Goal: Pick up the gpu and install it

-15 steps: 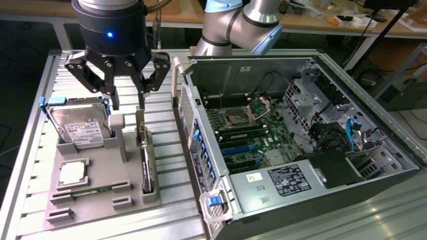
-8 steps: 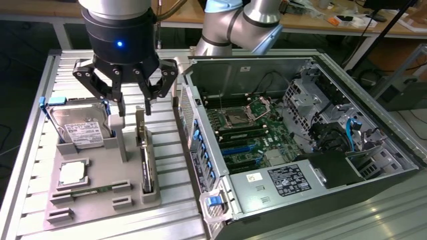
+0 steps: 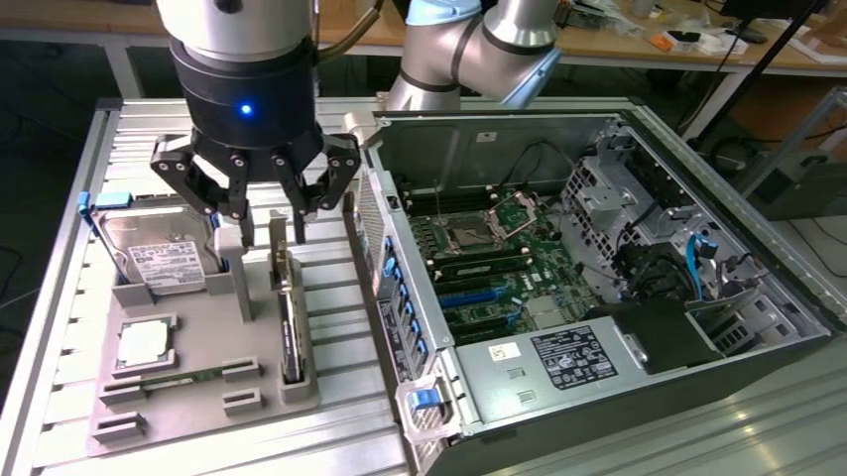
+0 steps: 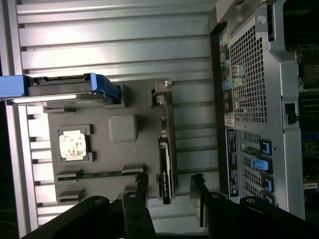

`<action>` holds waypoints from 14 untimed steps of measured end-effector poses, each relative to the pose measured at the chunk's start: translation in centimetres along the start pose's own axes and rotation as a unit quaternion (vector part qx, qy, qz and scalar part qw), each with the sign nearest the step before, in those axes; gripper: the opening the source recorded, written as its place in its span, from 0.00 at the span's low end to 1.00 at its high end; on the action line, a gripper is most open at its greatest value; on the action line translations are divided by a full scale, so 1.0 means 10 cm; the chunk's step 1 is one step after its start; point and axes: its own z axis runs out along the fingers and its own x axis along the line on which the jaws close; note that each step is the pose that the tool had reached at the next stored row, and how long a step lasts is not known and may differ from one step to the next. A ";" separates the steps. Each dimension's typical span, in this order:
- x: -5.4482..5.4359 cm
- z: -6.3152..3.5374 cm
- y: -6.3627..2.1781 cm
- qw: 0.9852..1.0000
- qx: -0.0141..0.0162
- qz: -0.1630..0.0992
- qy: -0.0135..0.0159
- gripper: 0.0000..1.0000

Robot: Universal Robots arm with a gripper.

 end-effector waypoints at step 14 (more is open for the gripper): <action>-0.03 0.097 -0.103 1.000 0.001 0.000 0.000 0.47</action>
